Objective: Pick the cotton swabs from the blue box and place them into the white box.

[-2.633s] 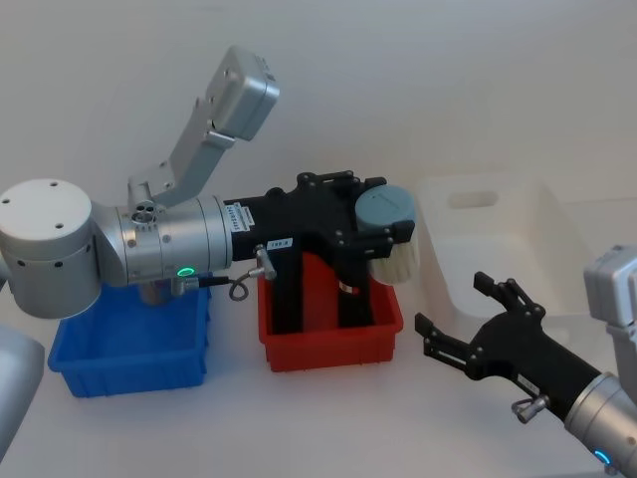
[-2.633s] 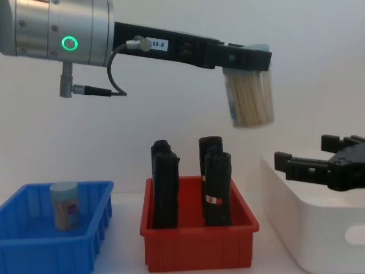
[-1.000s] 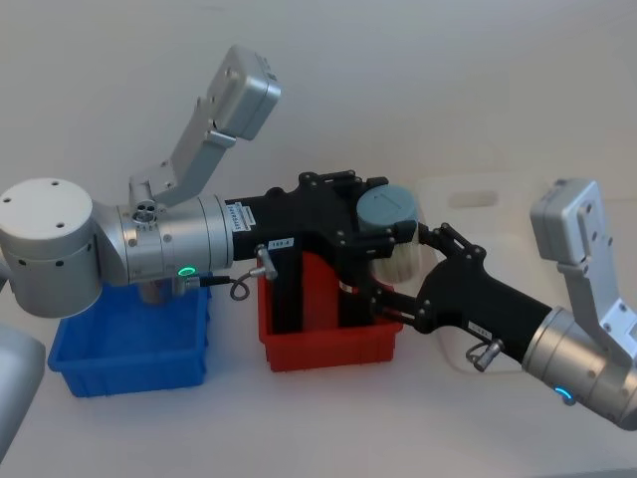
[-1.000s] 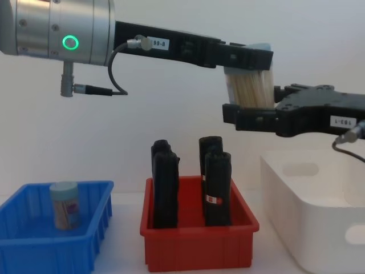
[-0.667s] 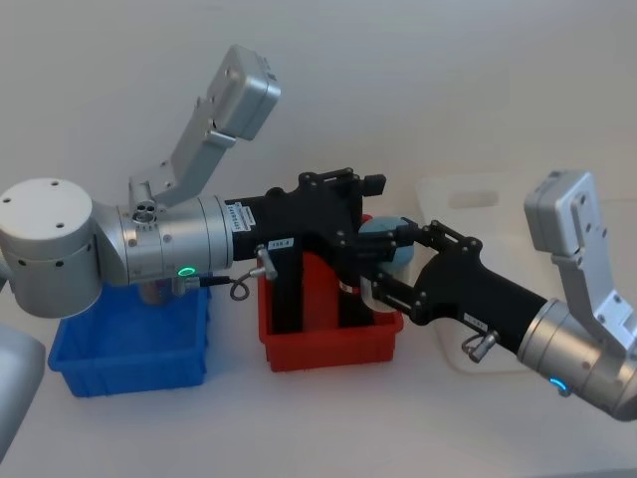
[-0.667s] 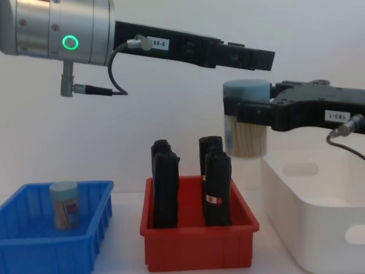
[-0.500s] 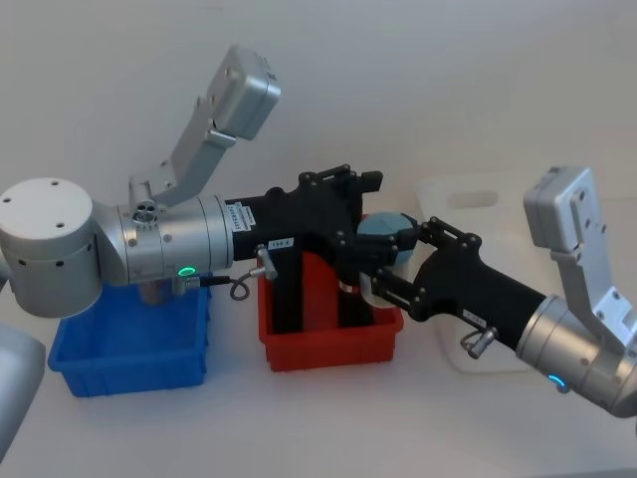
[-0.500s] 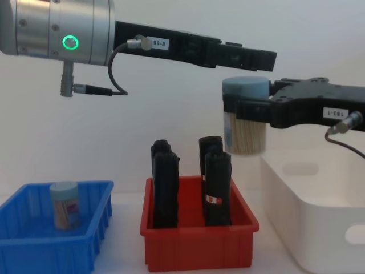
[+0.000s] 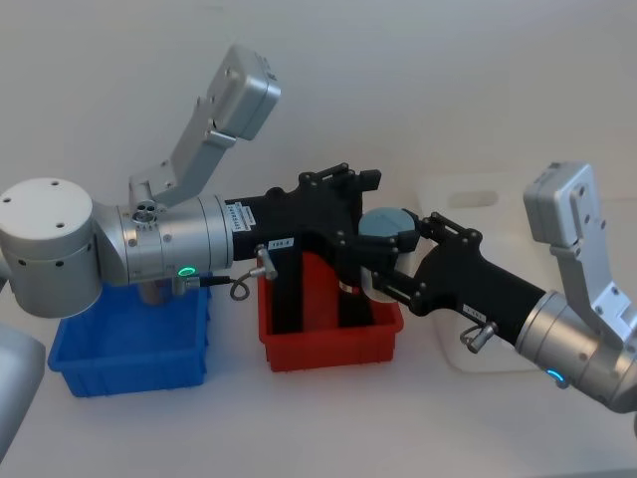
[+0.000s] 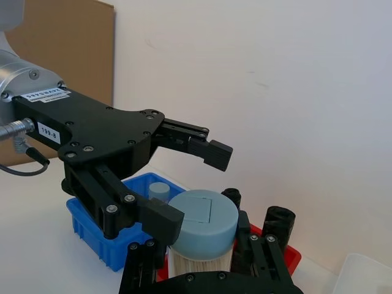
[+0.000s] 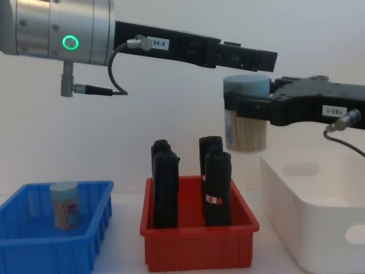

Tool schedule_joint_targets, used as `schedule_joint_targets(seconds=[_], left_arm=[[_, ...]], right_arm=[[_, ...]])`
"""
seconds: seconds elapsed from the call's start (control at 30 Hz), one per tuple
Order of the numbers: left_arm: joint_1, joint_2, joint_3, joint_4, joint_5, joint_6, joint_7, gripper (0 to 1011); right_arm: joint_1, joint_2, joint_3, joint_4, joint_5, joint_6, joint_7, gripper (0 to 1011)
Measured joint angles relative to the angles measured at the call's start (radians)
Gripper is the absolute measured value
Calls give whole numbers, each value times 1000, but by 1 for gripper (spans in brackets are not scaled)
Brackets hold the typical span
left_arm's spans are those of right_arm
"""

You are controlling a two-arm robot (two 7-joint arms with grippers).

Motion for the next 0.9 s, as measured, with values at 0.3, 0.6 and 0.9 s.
schedule_joint_targets(seconds=[0.3,0.6,0.9], left_arm=[[0,0,0,0,0,0,0,1004],[0,0,0,0,0,0,0,1004],[0,0,0,0,0,0,0,1004]], right_arm=[[-1,11,9,6,10,0,-23,659],[-14,37,34,16,30,2,-80,659],[-28,64,63,34,49,-2,-155,659]])
